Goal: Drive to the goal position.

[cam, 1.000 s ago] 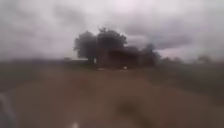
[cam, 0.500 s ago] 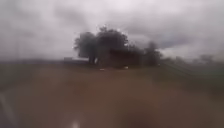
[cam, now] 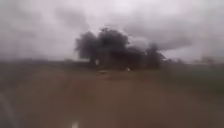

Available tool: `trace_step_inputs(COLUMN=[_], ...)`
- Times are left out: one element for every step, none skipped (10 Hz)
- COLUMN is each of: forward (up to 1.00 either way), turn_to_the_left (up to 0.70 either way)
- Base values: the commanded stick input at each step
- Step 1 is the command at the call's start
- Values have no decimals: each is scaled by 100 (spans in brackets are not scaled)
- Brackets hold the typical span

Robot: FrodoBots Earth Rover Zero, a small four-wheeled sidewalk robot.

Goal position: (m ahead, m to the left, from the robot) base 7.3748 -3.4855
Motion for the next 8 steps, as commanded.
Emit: trace_step_inputs(forward=[70,70,70,70,70,70,70,70], turn_to_the_left=[0,0,0,-11,-27,-27,-27,-9])
